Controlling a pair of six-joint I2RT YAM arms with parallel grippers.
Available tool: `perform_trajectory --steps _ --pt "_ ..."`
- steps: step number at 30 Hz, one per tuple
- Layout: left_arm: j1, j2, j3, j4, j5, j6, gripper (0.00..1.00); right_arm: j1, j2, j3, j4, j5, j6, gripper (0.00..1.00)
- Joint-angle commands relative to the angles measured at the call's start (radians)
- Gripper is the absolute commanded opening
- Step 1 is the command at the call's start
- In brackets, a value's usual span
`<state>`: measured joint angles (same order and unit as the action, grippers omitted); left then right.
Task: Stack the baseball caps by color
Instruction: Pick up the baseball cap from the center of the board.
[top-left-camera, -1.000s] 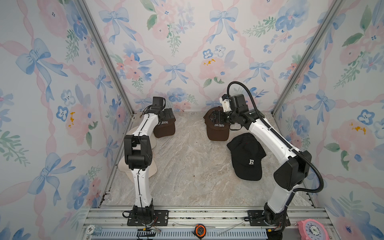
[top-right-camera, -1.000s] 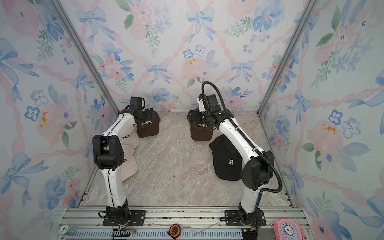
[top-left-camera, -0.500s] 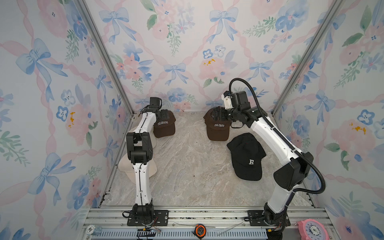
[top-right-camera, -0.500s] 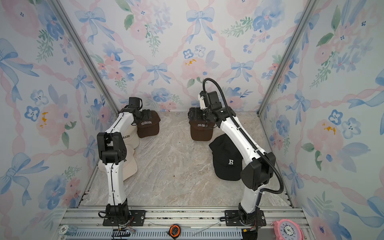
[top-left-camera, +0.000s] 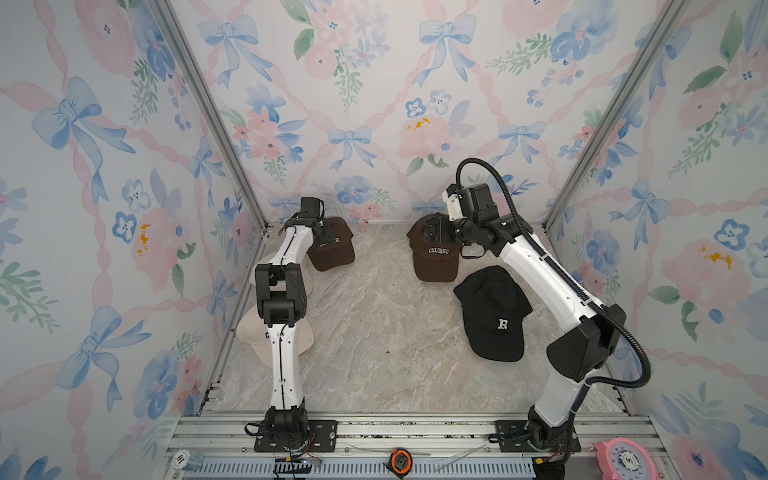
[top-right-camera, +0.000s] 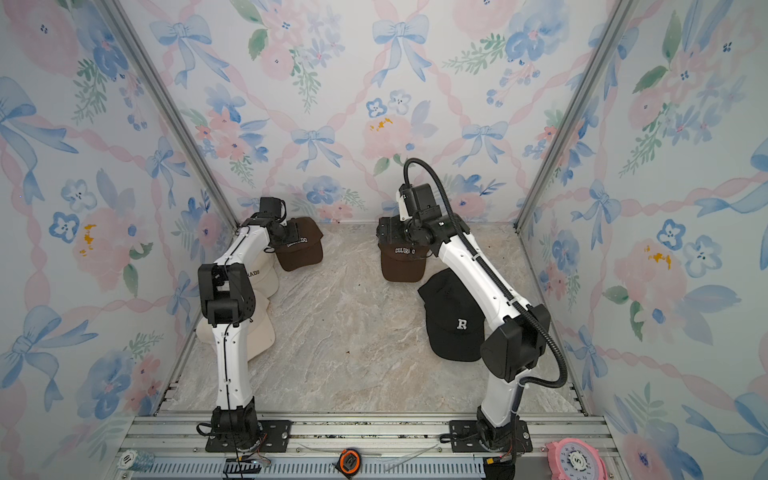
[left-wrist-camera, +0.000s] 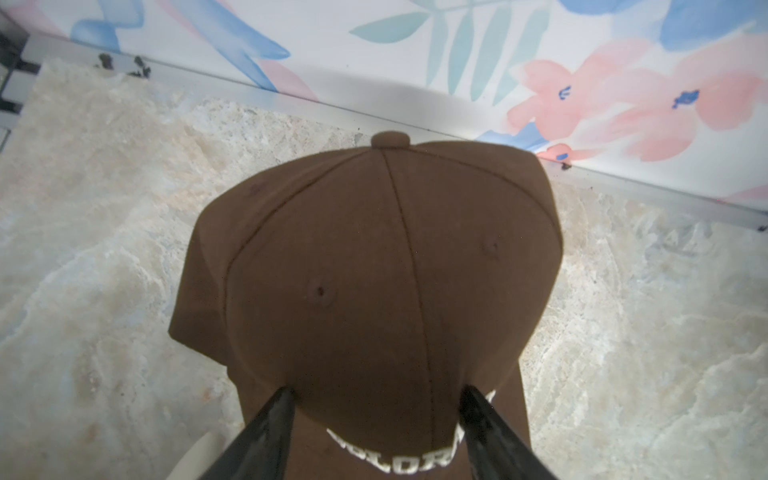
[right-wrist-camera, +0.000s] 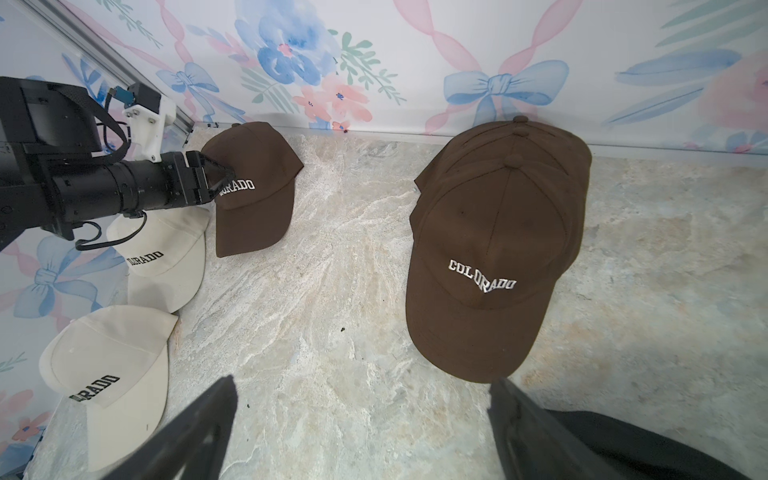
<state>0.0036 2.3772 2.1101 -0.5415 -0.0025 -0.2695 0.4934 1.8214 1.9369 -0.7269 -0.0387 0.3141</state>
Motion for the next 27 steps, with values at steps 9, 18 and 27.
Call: perform_trajectory --steps 9,18,27 --pt "0.007 0.089 0.056 -0.021 0.059 -0.001 0.4 0.008 -0.067 -0.068 -0.022 0.063 0.011 0.96" --pt "0.006 0.092 0.053 -0.024 0.076 -0.029 0.0 -0.001 -0.103 -0.109 -0.017 0.082 0.011 0.96" --pt "-0.031 0.001 0.038 -0.04 0.078 -0.047 0.0 -0.011 -0.13 -0.135 -0.003 0.081 0.013 0.96"
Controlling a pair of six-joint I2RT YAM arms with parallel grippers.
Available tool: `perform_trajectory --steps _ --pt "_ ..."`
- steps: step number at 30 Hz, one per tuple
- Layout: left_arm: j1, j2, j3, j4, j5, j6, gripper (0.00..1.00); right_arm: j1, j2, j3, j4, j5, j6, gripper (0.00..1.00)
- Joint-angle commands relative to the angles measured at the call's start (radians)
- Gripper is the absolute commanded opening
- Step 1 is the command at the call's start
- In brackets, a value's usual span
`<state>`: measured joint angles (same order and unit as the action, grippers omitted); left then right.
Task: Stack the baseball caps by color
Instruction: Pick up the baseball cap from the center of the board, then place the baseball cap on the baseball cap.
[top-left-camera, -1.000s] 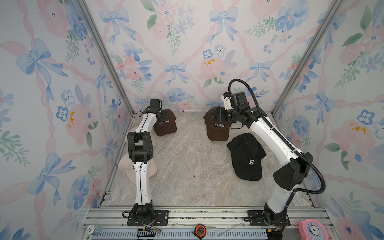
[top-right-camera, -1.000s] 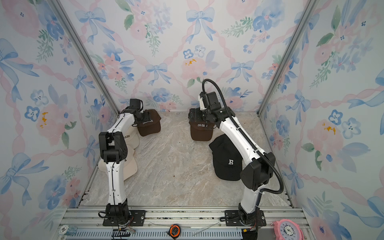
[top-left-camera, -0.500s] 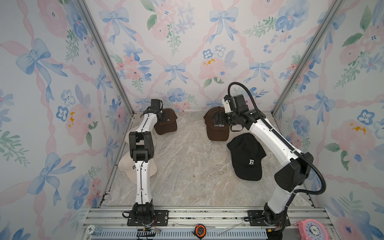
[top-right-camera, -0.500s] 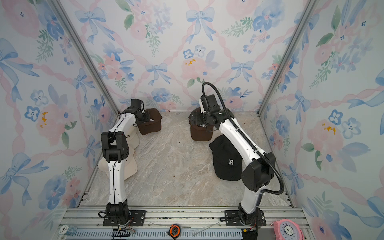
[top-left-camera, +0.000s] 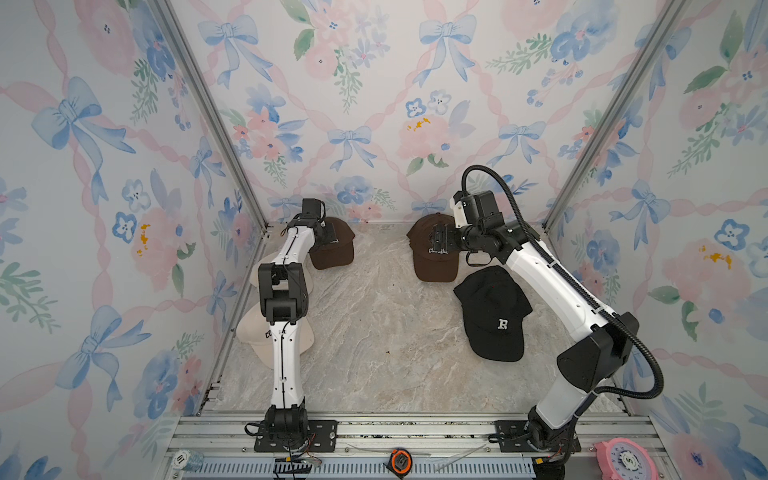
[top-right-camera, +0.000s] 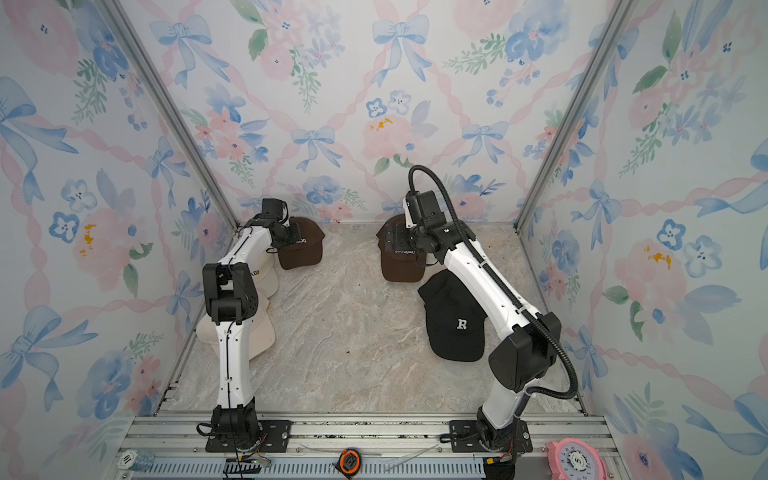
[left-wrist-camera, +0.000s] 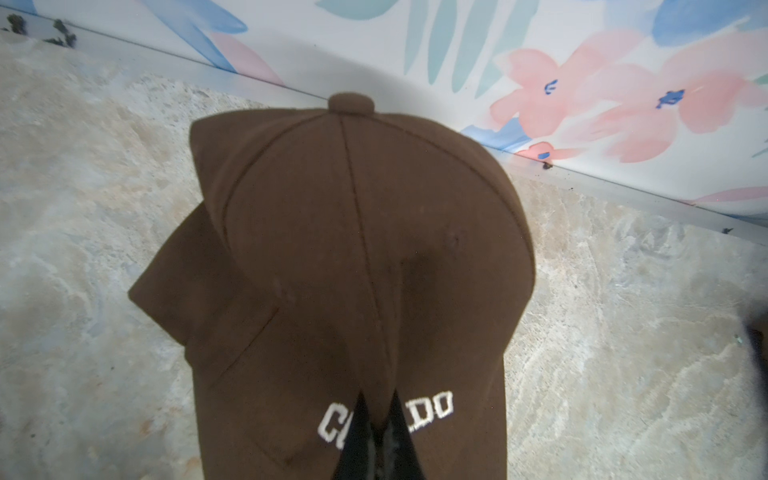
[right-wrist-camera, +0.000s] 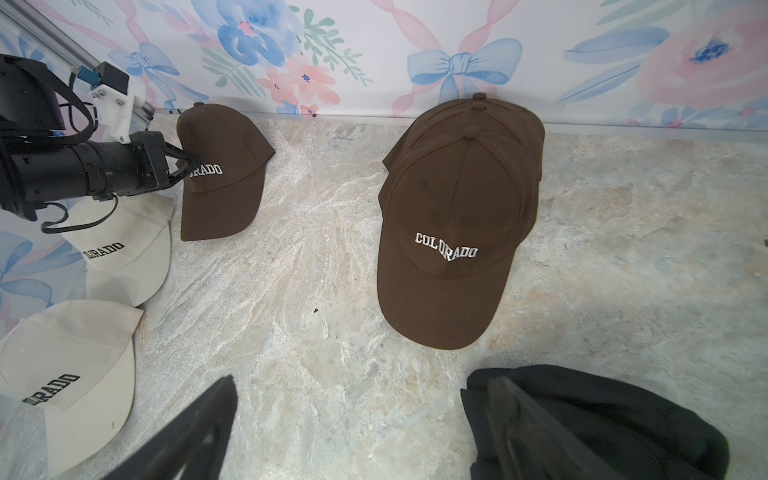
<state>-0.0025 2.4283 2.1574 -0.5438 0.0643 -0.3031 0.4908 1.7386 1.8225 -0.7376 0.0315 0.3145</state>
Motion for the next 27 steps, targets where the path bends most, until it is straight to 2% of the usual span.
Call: perform_trajectory --steps 1,17,27 --pt "-0.035 -0.068 -0.017 -0.041 0.009 -0.013 0.0 -0.011 -0.054 -0.027 0.013 0.011 0.014 0.96" --pt "-0.226 -0.359 -0.205 -0.057 -0.043 -0.097 0.0 -0.07 -0.255 -0.253 0.07 -0.003 0.045 0.96" --pt "-0.434 -0.413 -0.217 -0.054 -0.086 -0.203 0.0 -0.118 -0.431 -0.402 0.053 0.004 0.078 0.96"
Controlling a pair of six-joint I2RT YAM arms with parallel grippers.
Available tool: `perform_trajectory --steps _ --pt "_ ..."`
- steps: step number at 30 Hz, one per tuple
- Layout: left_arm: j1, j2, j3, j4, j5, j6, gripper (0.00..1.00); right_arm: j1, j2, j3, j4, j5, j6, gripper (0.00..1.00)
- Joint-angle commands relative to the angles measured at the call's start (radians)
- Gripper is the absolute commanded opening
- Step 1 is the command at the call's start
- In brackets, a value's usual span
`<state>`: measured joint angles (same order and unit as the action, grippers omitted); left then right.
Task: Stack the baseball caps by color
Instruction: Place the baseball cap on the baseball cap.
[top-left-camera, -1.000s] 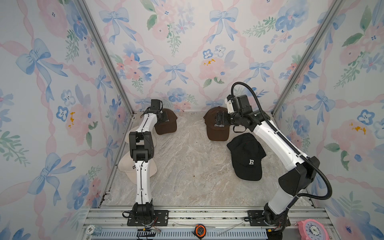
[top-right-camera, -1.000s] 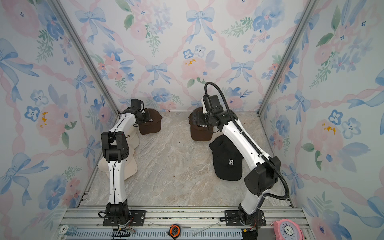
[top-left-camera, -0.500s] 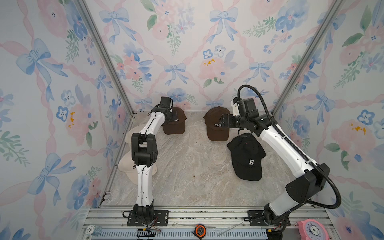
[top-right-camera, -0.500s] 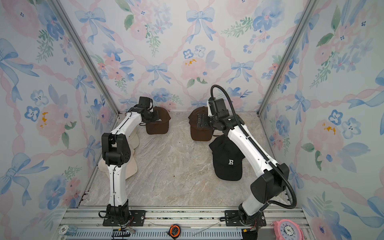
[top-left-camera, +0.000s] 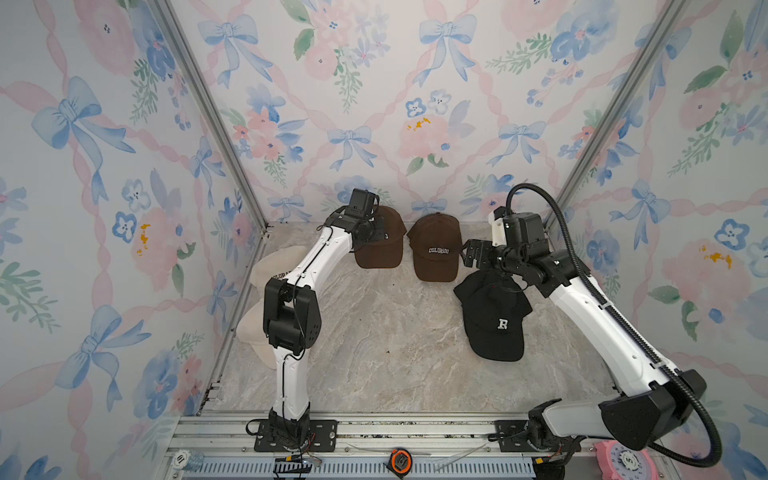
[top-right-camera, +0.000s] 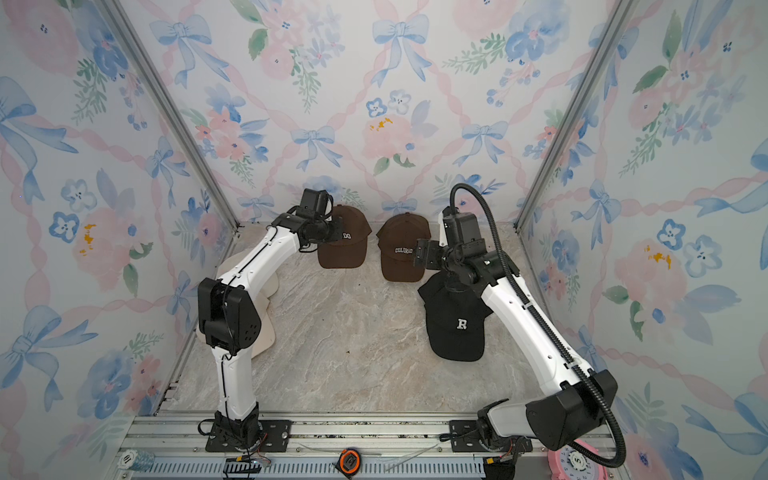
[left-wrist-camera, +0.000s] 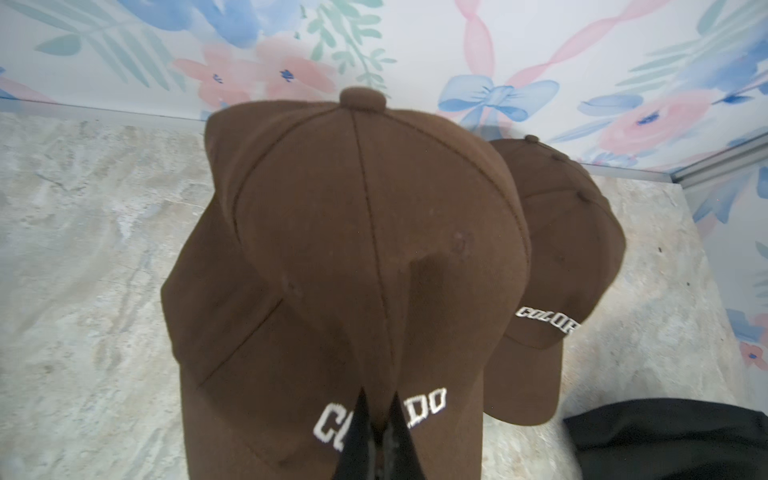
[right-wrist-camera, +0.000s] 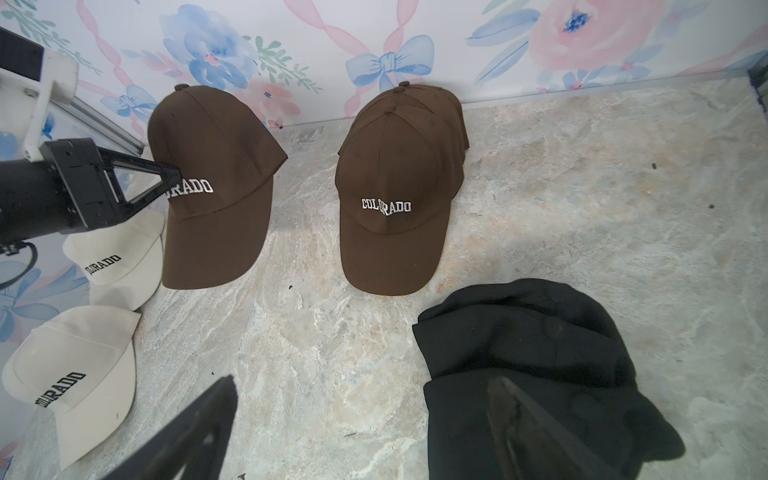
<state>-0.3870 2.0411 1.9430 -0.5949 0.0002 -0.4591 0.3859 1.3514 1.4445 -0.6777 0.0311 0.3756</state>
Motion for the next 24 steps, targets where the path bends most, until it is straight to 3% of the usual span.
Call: perform_trajectory --steps 1,10,24 --pt "-0.07 -0.019 0.004 -0.003 -0.029 -0.058 0.0 -0.017 -0.063 -0.034 -0.012 0.004 0.018 0.96" --pt "-0.21 0.081 0.093 -0.004 -0.075 -0.147 0.0 -0.07 -0.203 -0.115 -0.07 0.003 0.023 0.96" --pt "-0.306 0.26 0.282 -0.004 -0.145 -0.216 0.0 -0.152 -0.323 -0.145 -0.146 -0.026 0.007 0.96"
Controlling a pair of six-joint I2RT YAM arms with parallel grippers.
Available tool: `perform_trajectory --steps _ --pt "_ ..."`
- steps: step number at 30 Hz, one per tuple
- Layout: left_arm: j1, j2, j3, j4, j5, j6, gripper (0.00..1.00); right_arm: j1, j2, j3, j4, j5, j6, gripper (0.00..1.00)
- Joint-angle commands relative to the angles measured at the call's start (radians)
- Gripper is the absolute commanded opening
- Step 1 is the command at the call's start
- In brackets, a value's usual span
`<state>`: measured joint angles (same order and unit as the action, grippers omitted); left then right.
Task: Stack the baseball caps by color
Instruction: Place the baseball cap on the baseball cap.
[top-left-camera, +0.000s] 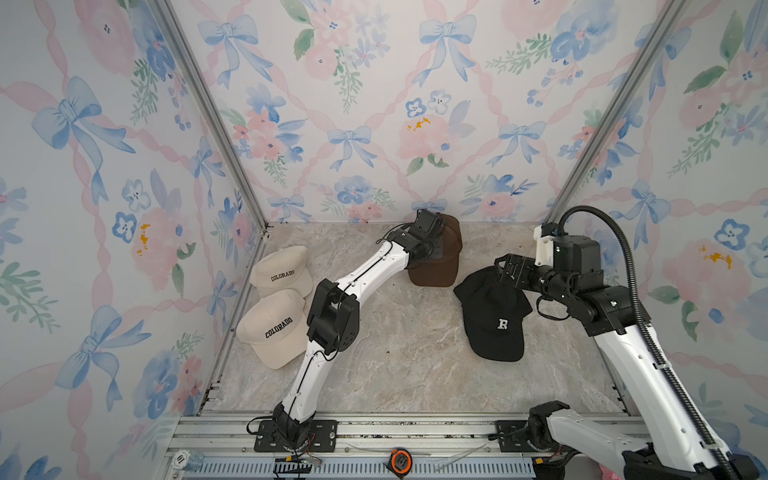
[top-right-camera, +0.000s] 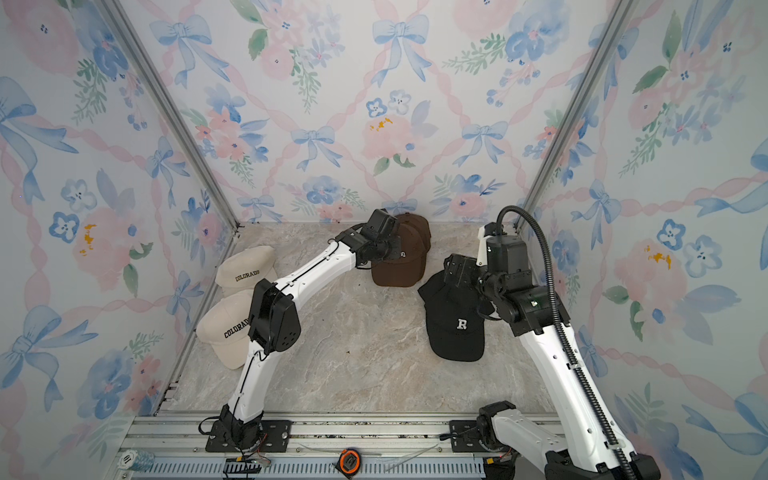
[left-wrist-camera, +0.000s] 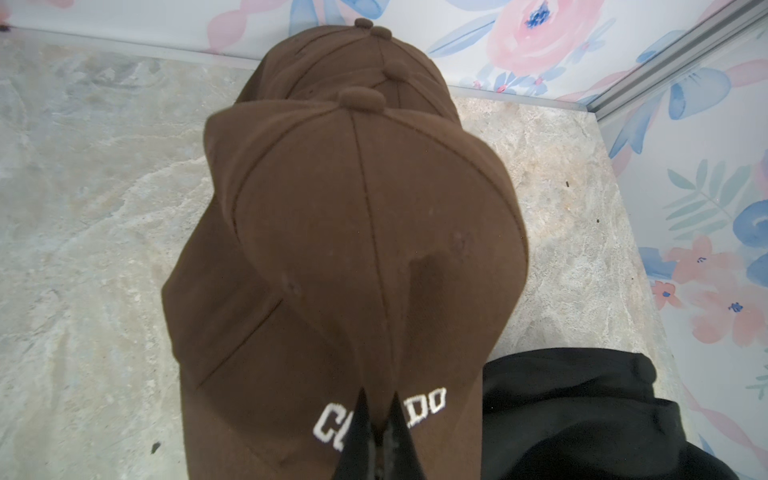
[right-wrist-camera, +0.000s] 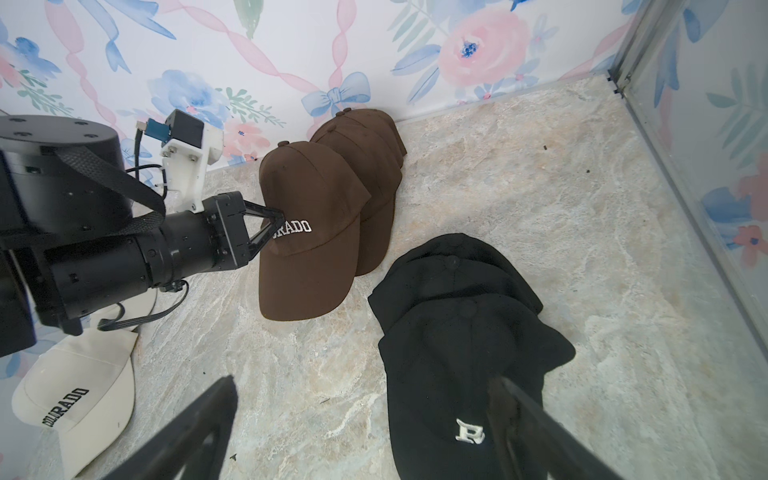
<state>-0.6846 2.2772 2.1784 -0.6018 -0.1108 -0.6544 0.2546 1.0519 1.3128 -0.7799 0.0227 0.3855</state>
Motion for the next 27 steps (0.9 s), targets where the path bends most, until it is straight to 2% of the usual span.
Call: perform_trajectory --steps 1,20,27 --pt "-0.01 0.032 0.057 0.003 -0.038 -0.022 0.0 -0.029 -0.028 -0.015 -0.045 -0.02 -0.006 0.96" --pt "-0.015 0.213 0.226 0.005 -0.032 -0.045 0.01 -0.13 -0.082 -0.023 -0.102 -0.053 -0.031 0.96" --pt "-0.013 0.261 0.236 0.003 -0.022 -0.063 0.28 -0.168 -0.096 -0.02 -0.12 -0.065 -0.046 0.96"
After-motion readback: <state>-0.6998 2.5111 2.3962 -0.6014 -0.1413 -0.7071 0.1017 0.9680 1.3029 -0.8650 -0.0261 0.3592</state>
